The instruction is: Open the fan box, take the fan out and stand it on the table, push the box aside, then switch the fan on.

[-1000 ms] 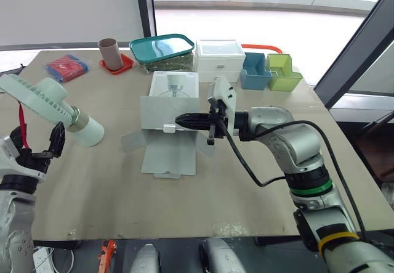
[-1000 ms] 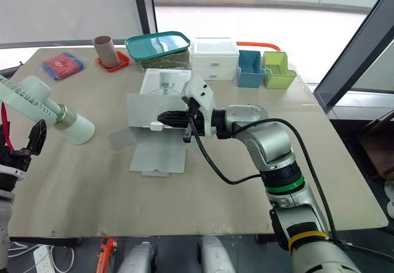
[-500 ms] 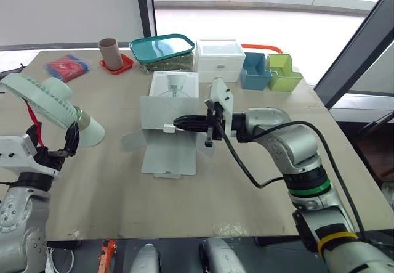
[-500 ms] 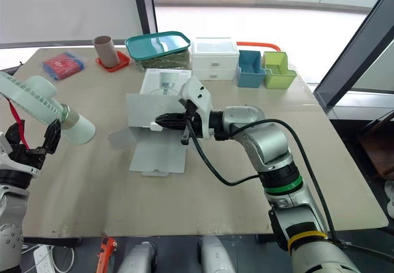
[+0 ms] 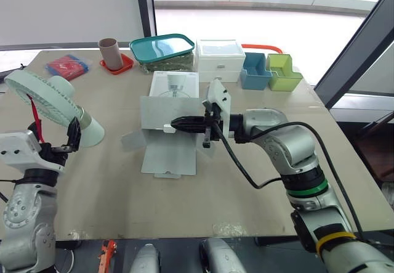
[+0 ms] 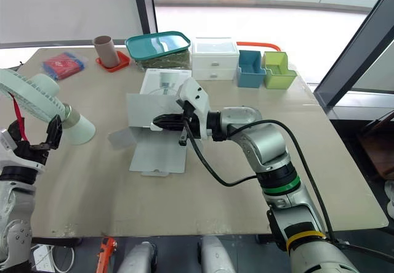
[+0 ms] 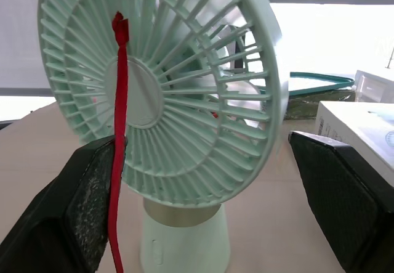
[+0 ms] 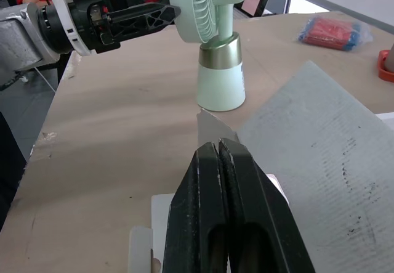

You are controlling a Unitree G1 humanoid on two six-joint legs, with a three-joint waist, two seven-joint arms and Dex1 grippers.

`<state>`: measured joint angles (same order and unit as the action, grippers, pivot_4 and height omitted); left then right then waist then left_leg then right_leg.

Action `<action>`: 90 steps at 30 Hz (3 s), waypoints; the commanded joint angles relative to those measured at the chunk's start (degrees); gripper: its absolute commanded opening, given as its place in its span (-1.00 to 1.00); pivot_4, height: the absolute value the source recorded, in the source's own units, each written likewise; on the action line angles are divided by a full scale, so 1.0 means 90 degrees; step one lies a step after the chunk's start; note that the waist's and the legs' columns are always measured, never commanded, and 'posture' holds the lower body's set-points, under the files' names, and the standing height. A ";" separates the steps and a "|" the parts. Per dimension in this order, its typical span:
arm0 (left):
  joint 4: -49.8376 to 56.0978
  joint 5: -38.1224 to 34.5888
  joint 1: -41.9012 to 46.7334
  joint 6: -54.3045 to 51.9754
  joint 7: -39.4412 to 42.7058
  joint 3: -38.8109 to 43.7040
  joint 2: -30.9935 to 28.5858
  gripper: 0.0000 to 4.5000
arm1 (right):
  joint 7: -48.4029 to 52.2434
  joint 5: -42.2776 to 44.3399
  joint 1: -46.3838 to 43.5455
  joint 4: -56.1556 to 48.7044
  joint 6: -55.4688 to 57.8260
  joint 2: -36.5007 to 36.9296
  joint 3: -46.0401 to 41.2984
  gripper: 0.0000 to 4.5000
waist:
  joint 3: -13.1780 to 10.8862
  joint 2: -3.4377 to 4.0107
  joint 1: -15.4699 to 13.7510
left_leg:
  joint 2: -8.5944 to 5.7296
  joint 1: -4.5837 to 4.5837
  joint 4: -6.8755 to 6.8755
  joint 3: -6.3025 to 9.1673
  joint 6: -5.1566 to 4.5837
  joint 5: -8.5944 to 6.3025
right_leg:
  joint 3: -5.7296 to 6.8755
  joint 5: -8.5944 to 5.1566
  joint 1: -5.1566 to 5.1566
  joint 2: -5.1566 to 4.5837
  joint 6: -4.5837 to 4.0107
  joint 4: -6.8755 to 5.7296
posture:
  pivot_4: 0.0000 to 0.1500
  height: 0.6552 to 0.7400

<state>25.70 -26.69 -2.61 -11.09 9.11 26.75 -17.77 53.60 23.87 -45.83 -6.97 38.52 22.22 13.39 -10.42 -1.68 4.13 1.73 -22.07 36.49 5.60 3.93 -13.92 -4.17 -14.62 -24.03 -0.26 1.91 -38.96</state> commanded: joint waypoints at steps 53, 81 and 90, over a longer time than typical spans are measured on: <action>0.1199 -0.0445 0.0194 -0.0502 -0.1514 0.0549 0.0259 0.98 | 0.0135 -0.0139 0.0008 0.0025 -0.0124 -0.0152 0.0023 -1.00 | -0.0001 -0.0001 -0.0001 | -0.0002 -0.0001 0.0000 0.0000 0.0000 0.0000 | -0.0001 0.0000 0.0001 0.0000 0.0002 0.0002 | 1.00 1.00; 0.1094 -0.0615 0.0823 -0.0539 -0.1513 0.0654 0.0146 0.98 | 0.0090 -0.0171 0.0026 -0.0032 -0.0137 -0.0155 0.0010 -1.00 | -0.0001 -0.0001 -0.0001 | -0.0002 -0.0002 0.0000 0.0001 0.0001 0.0000 | 0.0000 0.0000 0.0000 0.0000 0.0002 0.0003 | 1.00 1.00; 0.1144 -0.0758 0.0958 -0.0593 -0.1617 0.0751 0.0036 0.98 | 0.0064 -0.0150 0.0029 -0.0062 -0.0109 -0.0156 0.0008 -1.00 | -0.0001 -0.0002 -0.0003 | -0.0002 -0.0002 0.0000 0.0002 0.0001 0.0000 | 0.0000 0.0001 0.0001 0.0000 0.0003 0.0003 | 1.00 1.00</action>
<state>34.28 -33.13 5.02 -16.68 -4.97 32.07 -16.26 54.28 22.16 -45.24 -5.38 38.01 20.95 13.63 -10.43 -1.70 4.11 1.70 -22.10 36.49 5.63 3.94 -13.91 -4.17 -14.61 -24.03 -0.26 1.93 -38.93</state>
